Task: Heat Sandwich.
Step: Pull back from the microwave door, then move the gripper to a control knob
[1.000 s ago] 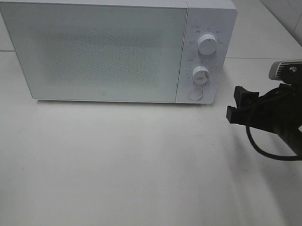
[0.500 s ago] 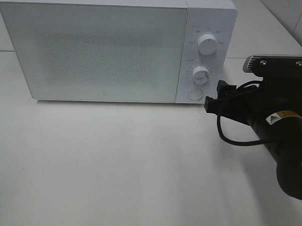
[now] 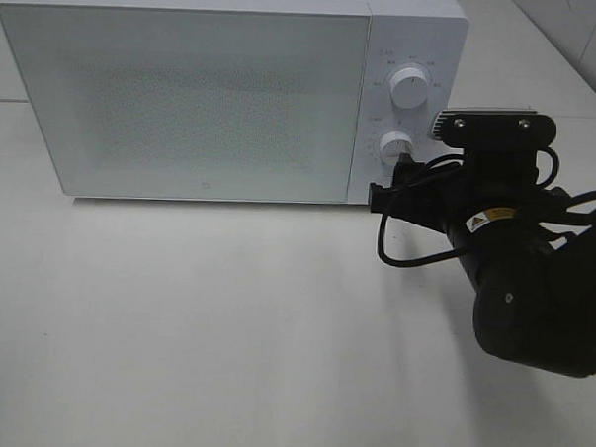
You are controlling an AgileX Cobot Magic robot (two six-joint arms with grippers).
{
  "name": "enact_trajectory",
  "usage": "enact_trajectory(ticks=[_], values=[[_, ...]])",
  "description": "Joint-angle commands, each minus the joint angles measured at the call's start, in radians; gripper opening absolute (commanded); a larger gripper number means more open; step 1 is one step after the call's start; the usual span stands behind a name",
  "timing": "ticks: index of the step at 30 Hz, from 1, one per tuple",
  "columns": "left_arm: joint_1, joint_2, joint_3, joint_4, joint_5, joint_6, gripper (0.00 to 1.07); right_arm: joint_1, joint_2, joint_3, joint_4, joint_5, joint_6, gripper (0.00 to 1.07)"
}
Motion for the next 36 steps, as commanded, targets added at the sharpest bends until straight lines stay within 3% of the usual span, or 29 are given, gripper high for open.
enact_trajectory(ticks=[1,25,36], values=[[0.005,-0.017,0.002,-0.005,-0.014,0.000,0.98,0.003,0.022,-0.041,-0.004,-0.021,0.009,0.76],[0.005,-0.017,0.002,-0.005,-0.014,0.000,0.98,-0.046,0.215,-0.276,-0.057,0.049,0.009,0.76],[0.005,-0.017,0.002,-0.005,-0.014,0.000,0.98,-0.056,0.217,-0.287,-0.057,0.055,0.008,0.76]])
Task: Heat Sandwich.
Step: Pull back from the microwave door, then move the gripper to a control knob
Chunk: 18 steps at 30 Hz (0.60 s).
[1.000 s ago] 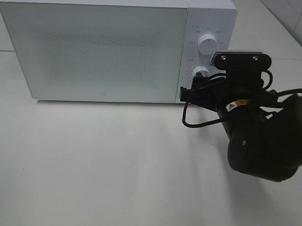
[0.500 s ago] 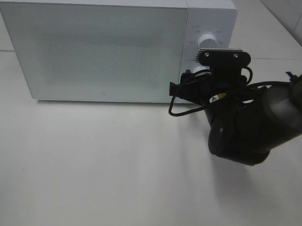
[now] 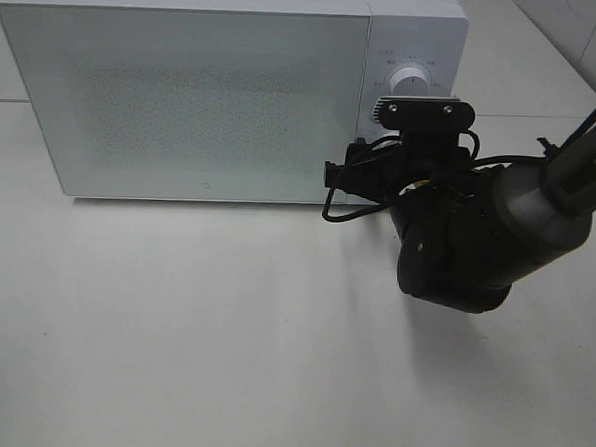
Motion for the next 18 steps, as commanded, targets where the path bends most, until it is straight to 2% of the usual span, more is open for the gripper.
enact_trajectory(ticks=[1,5,8,9,10,11,13,14,16,18], values=[[0.005,-0.016,0.002,-0.005,-0.014,0.000,0.98,-0.007,-0.005,-0.010,-0.009,-0.003,0.006,0.75],[0.005,-0.016,0.002,-0.005,-0.014,0.000,0.98,-0.007,-0.011,-0.006,-0.009,-0.002,0.006,0.68],[0.005,-0.016,0.002,-0.005,-0.014,0.000,0.98,-0.005,-0.011,-0.006,-0.007,-0.004,-0.012,0.52],[0.005,-0.016,0.002,-0.005,-0.014,0.000,0.98,-0.005,-0.011,-0.006,-0.007,-0.004,-0.012,0.52],[0.005,-0.016,0.002,-0.005,-0.014,0.000,0.98,-0.005,-0.011,-0.006,-0.007,-0.006,-0.015,0.46],[0.005,-0.016,0.002,-0.005,-0.014,0.000,0.98,-0.005,-0.011,-0.006,-0.005,-0.015,-0.017,0.35],[0.005,-0.016,0.002,-0.005,-0.014,0.000,0.98,-0.005,-0.011,-0.006,-0.005,-0.022,-0.017,0.23],[0.005,-0.016,0.002,-0.005,-0.014,0.000,0.98,-0.005,-0.011,-0.006,-0.005,-0.022,-0.017,0.23],[0.005,-0.016,0.002,-0.005,-0.014,0.000,0.98,-0.005,-0.011,-0.006,-0.005,-0.025,-0.017,0.10],[0.005,-0.016,0.002,-0.005,-0.014,0.000,0.98,-0.005,-0.011,-0.006,-0.005,-0.025,-0.017,0.07]])
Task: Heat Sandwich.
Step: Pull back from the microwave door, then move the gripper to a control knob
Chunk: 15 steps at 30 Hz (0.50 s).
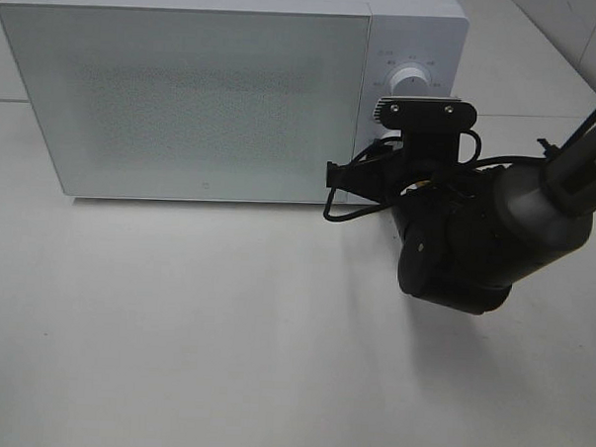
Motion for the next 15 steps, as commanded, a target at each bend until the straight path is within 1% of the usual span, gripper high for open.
enact_trajectory(ticks=[1,10,14,15], values=[[0.005,-0.016,0.002,-0.005,-0.014,0.000,0.98,-0.005,-0.011,-0.007,-0.014,-0.021,-0.008,0.06],[0.005,-0.016,0.002,-0.005,-0.014,0.000,0.98,-0.005,-0.011,-0.008,-0.014,-0.022,0.005,0.07],[0.005,-0.016,0.002,-0.005,-0.014,0.000,0.98,-0.005,-0.011,-0.008,-0.014,-0.029,0.064,0.08],[0.005,-0.016,0.002,-0.005,-0.014,0.000,0.98,-0.005,-0.011,-0.008,-0.015,-0.037,0.112,0.08]])
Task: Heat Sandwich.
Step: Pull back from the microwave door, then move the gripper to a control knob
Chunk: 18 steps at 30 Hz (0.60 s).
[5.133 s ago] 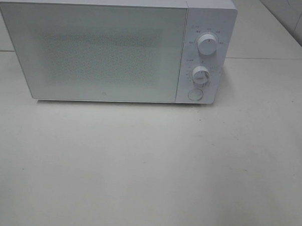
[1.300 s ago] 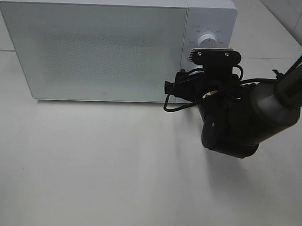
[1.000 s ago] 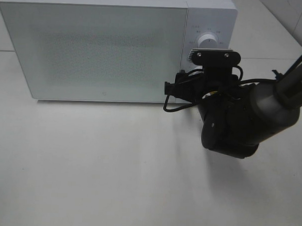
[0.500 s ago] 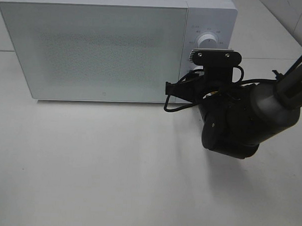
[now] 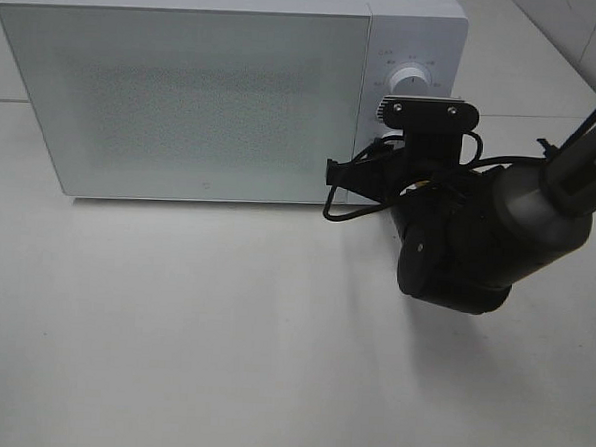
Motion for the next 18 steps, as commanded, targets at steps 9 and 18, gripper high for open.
enact_trajectory(ticks=[9,18], values=[[0.005,-0.016,0.002,-0.005,-0.014,0.000,0.98,-0.005,-0.011,-0.008,-0.018,-0.038,0.403,0.08],[0.005,-0.016,0.002,-0.005,-0.014,0.000,0.98,-0.008,-0.011,-0.008,-0.075,-0.049,0.672,0.09]])
